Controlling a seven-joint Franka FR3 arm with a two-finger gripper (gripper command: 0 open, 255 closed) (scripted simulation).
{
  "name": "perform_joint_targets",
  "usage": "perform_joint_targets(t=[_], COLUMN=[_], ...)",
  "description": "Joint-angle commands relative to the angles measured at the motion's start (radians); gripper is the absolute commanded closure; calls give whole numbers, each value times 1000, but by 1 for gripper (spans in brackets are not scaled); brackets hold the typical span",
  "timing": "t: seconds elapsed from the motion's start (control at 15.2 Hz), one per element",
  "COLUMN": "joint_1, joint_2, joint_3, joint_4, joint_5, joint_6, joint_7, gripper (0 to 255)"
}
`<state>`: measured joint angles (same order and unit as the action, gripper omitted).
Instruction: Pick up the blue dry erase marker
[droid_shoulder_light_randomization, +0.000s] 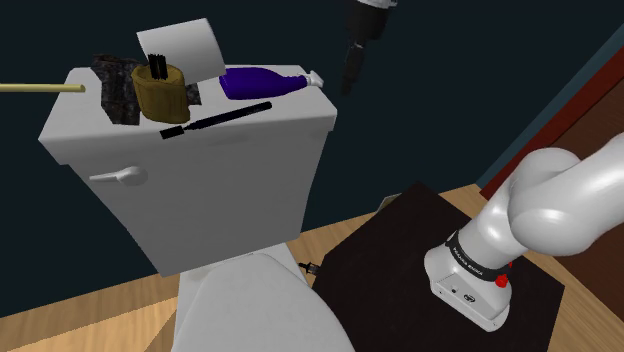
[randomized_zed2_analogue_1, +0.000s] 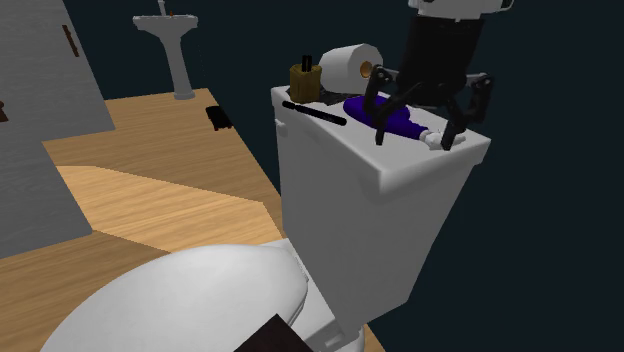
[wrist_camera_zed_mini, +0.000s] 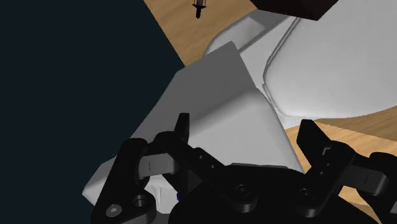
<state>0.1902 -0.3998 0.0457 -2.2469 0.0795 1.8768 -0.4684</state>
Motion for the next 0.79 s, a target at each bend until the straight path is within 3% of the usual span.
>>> perform_joint_targets(t=[0.0, 0.73], joint_1=[25, 148], joint_2=[53, 280], joint_3=[6, 74], joint_4=[47, 259], joint_5=[13, 83], joint_6=[25, 134], joint_7=[-53, -317], gripper=[0, 0])
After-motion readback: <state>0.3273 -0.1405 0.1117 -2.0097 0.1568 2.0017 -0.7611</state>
